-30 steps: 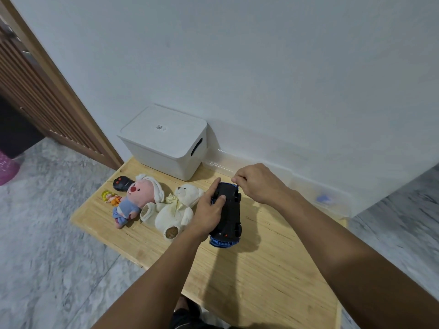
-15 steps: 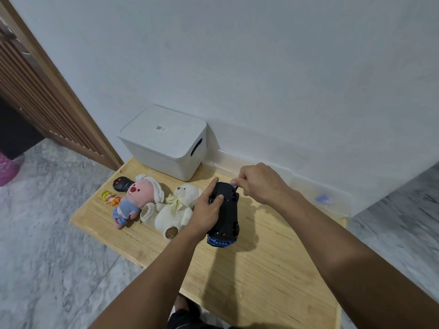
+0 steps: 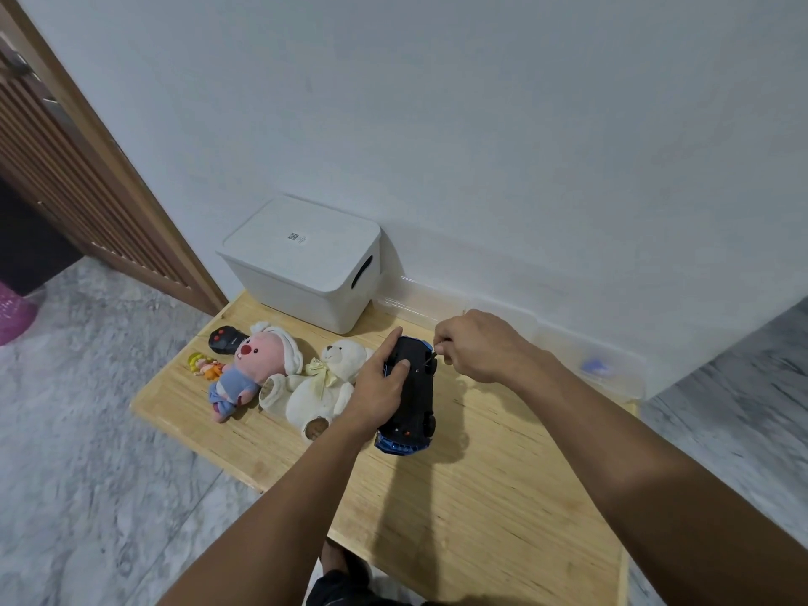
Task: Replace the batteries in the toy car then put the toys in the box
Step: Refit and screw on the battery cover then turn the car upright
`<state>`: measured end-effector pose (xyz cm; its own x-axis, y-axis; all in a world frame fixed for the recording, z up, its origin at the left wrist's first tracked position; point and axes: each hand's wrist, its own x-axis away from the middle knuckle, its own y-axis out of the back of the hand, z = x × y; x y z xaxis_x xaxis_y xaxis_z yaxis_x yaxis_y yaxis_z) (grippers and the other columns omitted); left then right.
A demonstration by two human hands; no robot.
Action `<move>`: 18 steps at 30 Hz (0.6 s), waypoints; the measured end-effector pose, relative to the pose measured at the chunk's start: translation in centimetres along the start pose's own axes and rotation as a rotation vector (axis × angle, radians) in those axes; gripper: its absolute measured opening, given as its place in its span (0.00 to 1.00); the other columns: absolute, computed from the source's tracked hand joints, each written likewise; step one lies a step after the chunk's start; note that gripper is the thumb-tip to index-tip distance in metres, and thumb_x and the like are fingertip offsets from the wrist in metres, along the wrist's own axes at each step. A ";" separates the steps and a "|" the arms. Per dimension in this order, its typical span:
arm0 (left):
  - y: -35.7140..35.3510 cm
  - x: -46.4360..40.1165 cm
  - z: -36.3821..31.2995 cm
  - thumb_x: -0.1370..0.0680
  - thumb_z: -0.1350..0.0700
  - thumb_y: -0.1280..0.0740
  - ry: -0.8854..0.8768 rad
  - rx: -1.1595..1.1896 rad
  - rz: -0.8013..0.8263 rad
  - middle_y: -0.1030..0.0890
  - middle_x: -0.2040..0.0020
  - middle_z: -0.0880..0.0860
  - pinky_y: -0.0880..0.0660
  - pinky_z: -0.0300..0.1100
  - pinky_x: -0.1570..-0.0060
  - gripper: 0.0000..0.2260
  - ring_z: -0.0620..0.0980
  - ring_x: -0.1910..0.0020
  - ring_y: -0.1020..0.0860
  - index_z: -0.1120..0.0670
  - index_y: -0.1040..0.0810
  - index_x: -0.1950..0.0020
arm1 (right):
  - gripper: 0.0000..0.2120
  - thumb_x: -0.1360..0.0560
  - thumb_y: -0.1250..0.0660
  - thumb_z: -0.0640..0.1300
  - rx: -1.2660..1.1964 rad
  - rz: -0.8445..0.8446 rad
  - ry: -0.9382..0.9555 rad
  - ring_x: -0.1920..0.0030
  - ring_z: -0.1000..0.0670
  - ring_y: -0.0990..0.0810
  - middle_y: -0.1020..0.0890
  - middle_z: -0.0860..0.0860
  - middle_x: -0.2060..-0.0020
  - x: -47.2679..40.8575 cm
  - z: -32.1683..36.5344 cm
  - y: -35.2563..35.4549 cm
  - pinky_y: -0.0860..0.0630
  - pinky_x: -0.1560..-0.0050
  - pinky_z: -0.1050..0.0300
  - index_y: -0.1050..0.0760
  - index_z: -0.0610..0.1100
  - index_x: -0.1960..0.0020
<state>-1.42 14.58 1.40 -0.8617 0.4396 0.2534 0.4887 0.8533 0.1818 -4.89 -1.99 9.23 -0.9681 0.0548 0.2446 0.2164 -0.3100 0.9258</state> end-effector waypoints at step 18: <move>-0.7 -0.1 -0.3 0.18 0.58 0.40 -0.029 -0.026 0.004 0.20 0.42 0.48 0.21 0.47 0.45 0.23 0.49 0.47 0.20 0.44 0.37 0.24 | 0.04 0.21 0.39 0.45 -0.046 0.097 -0.052 0.55 0.47 0.27 0.27 0.50 0.55 0.8 0.8 -1.3 0.29 0.57 0.53 0.30 0.47 0.46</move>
<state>-1.64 13.85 1.53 -0.8632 0.4510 0.2268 0.4951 0.8442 0.2054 -5.81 -0.80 8.44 -0.9347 0.0709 0.3483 0.3018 -0.3592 0.8831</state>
